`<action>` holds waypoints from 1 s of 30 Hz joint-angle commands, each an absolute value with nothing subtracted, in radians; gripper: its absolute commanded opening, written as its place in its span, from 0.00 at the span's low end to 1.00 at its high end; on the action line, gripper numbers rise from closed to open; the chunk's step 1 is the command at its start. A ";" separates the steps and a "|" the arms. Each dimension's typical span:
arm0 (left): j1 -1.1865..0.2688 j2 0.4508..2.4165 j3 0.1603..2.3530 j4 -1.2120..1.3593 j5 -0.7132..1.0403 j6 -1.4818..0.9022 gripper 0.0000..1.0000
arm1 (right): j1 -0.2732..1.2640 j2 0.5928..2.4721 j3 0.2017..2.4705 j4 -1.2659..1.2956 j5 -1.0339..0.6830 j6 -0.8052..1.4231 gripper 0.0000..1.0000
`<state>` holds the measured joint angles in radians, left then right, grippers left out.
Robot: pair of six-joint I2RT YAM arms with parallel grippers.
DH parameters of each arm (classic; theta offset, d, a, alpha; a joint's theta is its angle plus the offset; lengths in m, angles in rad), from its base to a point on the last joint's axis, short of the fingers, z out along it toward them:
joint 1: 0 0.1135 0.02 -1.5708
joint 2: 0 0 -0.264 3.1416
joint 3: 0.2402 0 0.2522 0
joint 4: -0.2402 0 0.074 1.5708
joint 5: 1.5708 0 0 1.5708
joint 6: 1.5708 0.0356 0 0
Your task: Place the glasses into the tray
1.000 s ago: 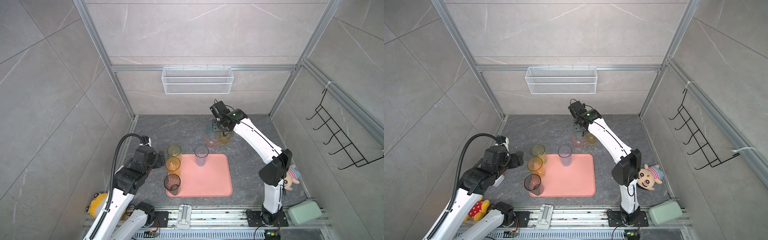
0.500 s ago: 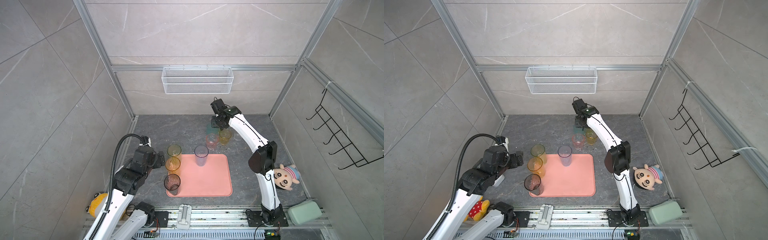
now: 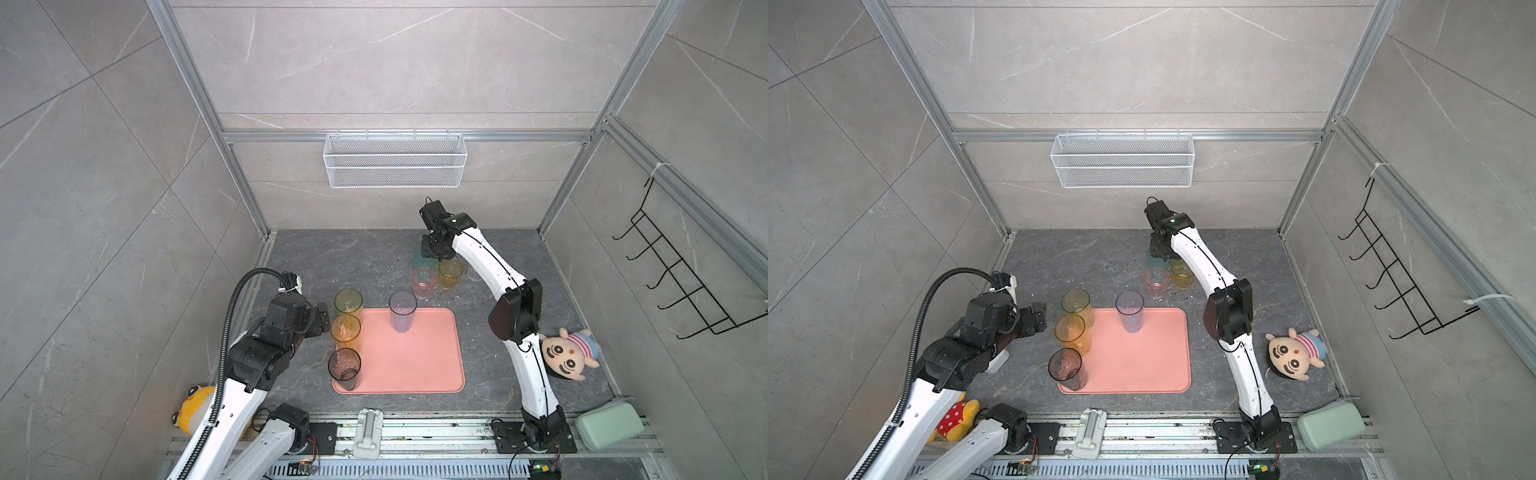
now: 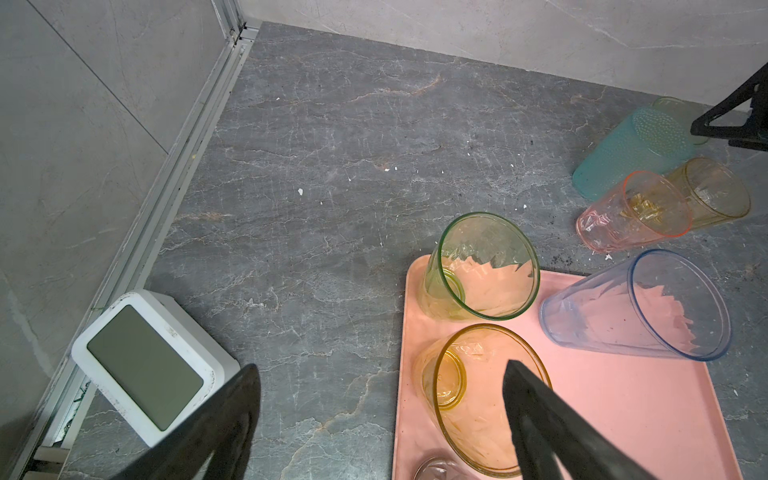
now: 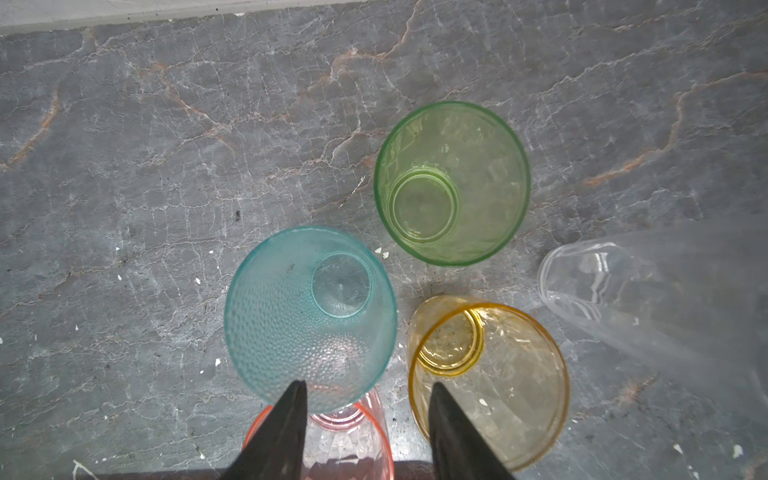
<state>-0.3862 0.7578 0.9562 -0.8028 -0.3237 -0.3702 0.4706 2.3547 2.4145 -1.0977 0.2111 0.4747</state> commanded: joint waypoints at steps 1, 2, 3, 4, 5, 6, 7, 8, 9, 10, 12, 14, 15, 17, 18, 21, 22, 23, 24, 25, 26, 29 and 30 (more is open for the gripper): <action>-0.390 0.747 0.955 -0.790 -0.331 -0.380 0.91 | 0.465 2.389 2.444 -1.124 0.195 0.487 0.50; -0.390 0.747 0.956 -0.789 -0.331 -0.379 0.91 | 0.464 2.391 2.445 -1.124 0.192 0.487 0.50; -0.390 0.747 0.954 -0.790 -0.331 -0.380 0.91 | 0.464 2.397 2.445 -1.124 0.190 0.488 0.50; -0.390 0.747 0.954 -0.790 -0.329 -0.380 0.91 | 0.463 2.398 2.445 -1.124 0.189 0.488 0.50; -0.390 0.747 0.955 -0.790 -0.330 -0.380 0.91 | 0.463 2.401 2.446 -1.124 0.187 0.488 0.50; -0.390 0.746 0.955 -0.790 -0.330 -0.379 0.91 | 0.462 2.406 2.447 -1.124 0.185 0.489 0.50; -0.390 0.746 0.954 -0.790 -0.330 -0.379 0.91 | 0.462 2.408 2.448 -1.126 0.183 0.489 0.50; -0.389 0.746 0.955 -0.790 -0.329 -0.380 0.91 | 0.465 2.412 2.448 -1.126 0.181 0.491 0.50; -0.390 0.744 0.954 -0.790 -0.330 -0.380 0.91 | 0.462 2.415 2.448 -1.126 0.180 0.491 0.50; -0.390 0.743 0.955 -0.790 -0.330 -0.380 0.91 | 0.461 2.417 2.448 -1.126 0.179 0.490 0.50; -0.390 0.740 0.954 -0.788 -0.330 -0.380 0.91 | 0.460 2.422 2.448 -1.126 0.178 0.491 0.50; -0.390 0.739 0.953 -0.788 -0.331 -0.380 0.91 | 0.459 2.425 2.448 -1.126 0.176 0.491 0.50; -0.390 0.741 0.953 -0.788 -0.330 -0.379 0.91 | 0.460 2.427 2.448 -1.126 0.176 0.493 0.50; -0.390 0.741 0.953 -0.788 -0.329 -0.380 0.91 | 0.460 2.428 2.448 -1.125 0.174 0.493 0.49; -0.391 0.741 0.953 -0.788 -0.330 -0.380 0.91 | 0.458 2.431 2.448 -1.124 0.173 0.494 0.49; -0.391 0.744 0.954 -0.791 -0.330 -0.379 0.91 | 0.460 2.438 2.450 -1.123 0.170 0.495 0.49; -0.391 0.745 0.955 -0.792 -0.330 -0.381 0.91 | 0.458 2.441 2.451 -1.121 0.170 0.494 0.49; -0.391 0.745 0.954 -0.790 -0.331 -0.381 0.91 | 0.457 2.444 2.454 -1.121 0.169 0.495 0.49; -0.392 0.745 0.954 -0.792 -0.331 -0.381 0.91 | 0.457 2.450 2.457 -1.123 0.167 0.495 0.49; -0.392 0.744 0.954 -0.791 -0.331 -0.382 0.91 | 0.457 2.452 2.460 -1.123 0.166 0.495 0.48; -0.393 0.744 0.953 -0.789 -0.331 -0.381 0.91 | 0.456 2.456 2.462 -1.123 0.166 0.494 0.48; -0.393 0.747 0.955 -0.788 -0.330 -0.380 0.91 | 0.456 2.465 2.467 -1.123 0.164 0.496 0.48; -0.393 0.748 0.955 -0.790 -0.330 -0.380 0.91 | 0.456 2.468 2.467 -1.122 0.163 0.496 0.48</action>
